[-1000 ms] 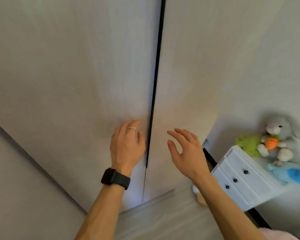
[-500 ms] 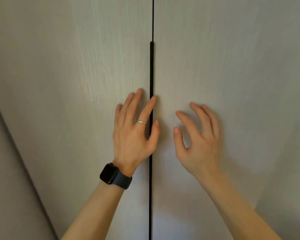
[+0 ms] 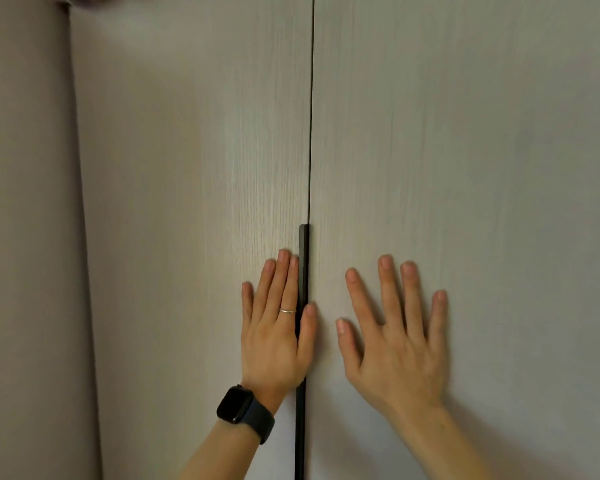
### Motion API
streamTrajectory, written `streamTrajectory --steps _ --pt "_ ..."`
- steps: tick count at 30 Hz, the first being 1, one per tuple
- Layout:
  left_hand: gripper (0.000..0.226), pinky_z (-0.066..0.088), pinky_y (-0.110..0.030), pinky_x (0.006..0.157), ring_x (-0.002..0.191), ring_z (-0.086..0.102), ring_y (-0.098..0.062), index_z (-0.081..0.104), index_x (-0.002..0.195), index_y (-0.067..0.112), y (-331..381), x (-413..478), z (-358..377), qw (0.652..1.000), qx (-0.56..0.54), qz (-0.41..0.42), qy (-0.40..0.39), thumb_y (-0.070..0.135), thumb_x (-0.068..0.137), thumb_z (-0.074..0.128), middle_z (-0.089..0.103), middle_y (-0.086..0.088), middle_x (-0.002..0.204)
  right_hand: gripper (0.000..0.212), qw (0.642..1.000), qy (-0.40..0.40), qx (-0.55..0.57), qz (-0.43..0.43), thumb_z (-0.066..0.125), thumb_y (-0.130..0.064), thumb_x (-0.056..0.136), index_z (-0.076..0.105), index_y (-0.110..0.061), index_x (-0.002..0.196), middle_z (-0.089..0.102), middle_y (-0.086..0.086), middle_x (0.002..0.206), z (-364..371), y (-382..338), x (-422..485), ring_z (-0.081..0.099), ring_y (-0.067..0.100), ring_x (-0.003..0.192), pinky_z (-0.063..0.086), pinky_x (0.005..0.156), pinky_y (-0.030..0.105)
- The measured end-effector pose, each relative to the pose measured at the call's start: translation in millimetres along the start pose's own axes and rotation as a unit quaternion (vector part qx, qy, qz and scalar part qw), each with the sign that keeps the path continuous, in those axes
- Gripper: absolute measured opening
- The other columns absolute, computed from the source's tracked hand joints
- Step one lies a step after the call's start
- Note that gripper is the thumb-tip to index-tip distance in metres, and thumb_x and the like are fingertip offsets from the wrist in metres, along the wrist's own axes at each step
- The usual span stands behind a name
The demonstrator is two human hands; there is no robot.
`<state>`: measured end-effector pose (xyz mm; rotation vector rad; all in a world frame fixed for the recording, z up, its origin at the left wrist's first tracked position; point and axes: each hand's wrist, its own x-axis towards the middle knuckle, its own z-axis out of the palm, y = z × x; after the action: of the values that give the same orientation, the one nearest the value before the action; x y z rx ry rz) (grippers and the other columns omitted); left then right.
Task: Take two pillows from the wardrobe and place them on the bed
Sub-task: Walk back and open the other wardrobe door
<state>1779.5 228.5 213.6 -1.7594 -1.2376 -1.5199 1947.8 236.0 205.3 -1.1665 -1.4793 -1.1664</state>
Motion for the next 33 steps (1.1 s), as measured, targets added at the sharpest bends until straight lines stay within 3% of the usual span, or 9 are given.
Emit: streamTrajectory --steps 10,18,20,22,25,27,29,31,33 --pt "0.065 0.007 -0.04 0.123 0.153 0.005 -0.01 0.018 0.158 0.022 -7 5 -18 0.997 0.058 0.019 -0.039 0.037 0.098 0.039 0.014 0.01 0.165 0.066 1.0 0.01 0.013 0.001 0.036 -0.054 0.1 0.018 -0.032 0.159 0.014 0.007 0.168 -2 0 1 0.011 0.029 0.155 0.01 0.122 0.057" --pt "0.065 0.029 -0.051 0.117 0.152 0.014 -0.015 0.021 0.157 0.019 -5 1 -48 0.995 0.074 0.048 -0.044 0.037 0.097 0.041 0.02 0.005 0.164 0.066 1.0 -0.005 0.026 0.001 0.034 -0.054 0.101 0.015 -0.031 0.16 0.009 0.006 0.169 -5 2 0 0.008 0.029 0.155 0.013 0.122 0.058" --pt "0.064 0.027 -0.044 0.12 0.152 0.011 -0.01 0.021 0.157 0.02 -5 -4 -61 0.995 0.076 0.051 -0.041 0.038 0.098 0.04 0.016 0.009 0.164 0.066 0.999 -0.025 0.033 -0.001 0.032 -0.055 0.101 0.012 -0.031 0.16 0.006 0.006 0.169 -8 3 0 0.006 0.029 0.155 0.011 0.122 0.058" --pt "0.064 0.016 -0.027 0.122 0.151 0.006 -0.003 0.02 0.157 0.02 -2 -8 -77 0.995 0.073 0.049 -0.036 0.038 0.099 0.04 0.011 0.016 0.163 0.067 0.997 -0.047 0.055 0.005 0.033 -0.054 0.101 0.013 -0.03 0.16 0.006 0.007 0.169 -15 1 4 0.004 0.03 0.155 0.009 0.122 0.059" --pt "0.063 0.008 -0.013 0.119 0.15 0.005 -0.001 0.019 0.157 0.021 0 -16 -106 0.996 0.051 0.048 -0.05 0.036 0.1 0.041 0.007 0.02 0.162 0.063 0.981 -0.066 0.174 0.047 0.042 -0.051 0.098 0.034 -0.025 0.155 0.019 0.006 0.167 -36 -19 -5 0.007 0.029 0.155 0.004 0.122 0.059" --pt "0.063 0.011 -0.014 0.119 0.151 0.009 -0.005 0.02 0.157 0.021 1 -20 -126 0.997 0.023 0.04 -0.064 0.037 0.1 0.042 0.009 0.017 0.164 0.056 0.914 -0.111 0.378 0.1 0.045 -0.054 0.096 0.047 -0.03 0.147 0.037 -0.007 0.158 -59 -46 -28 0.019 0.016 0.153 0.016 0.122 0.057" --pt "0.062 0.017 -0.019 0.12 0.151 0.016 -0.01 0.024 0.157 0.02 2 -24 -146 0.996 0.01 0.033 -0.077 0.036 0.1 0.044 0.013 0.009 0.166 0.044 0.755 -0.223 0.599 0.147 0.052 -0.054 0.096 0.05 -0.047 0.139 0.049 -0.024 0.147 -89 -75 -56 0.038 -0.001 0.141 0.038 0.116 0.044" --pt "0.059 0.028 -0.031 0.119 0.149 0.024 -0.016 0.031 0.154 0.021 6 -27 -165 0.997 0.009 0.021 -0.079 0.036 0.099 0.047 0.017 0.001 0.165 0.043 0.599 -0.293 0.725 0.174 0.062 -0.036 0.097 0.05 -0.054 0.134 0.059 -0.03 0.134 -113 -101 -78 0.054 -0.005 0.127 0.047 0.107 0.028" --pt "0.056 0.034 -0.035 0.116 0.147 0.027 -0.01 0.036 0.151 0.025 10 -32 -183 0.997 0.0 -0.004 -0.076 0.037 0.097 0.049 0.023 0.001 0.163 0.051 0.537 -0.295 0.765 0.198 0.066 -0.018 0.095 0.053 -0.049 0.133 0.064 -0.028 0.129 -124 -119 -91 0.06 -0.003 0.121 0.048 0.103 0.021"
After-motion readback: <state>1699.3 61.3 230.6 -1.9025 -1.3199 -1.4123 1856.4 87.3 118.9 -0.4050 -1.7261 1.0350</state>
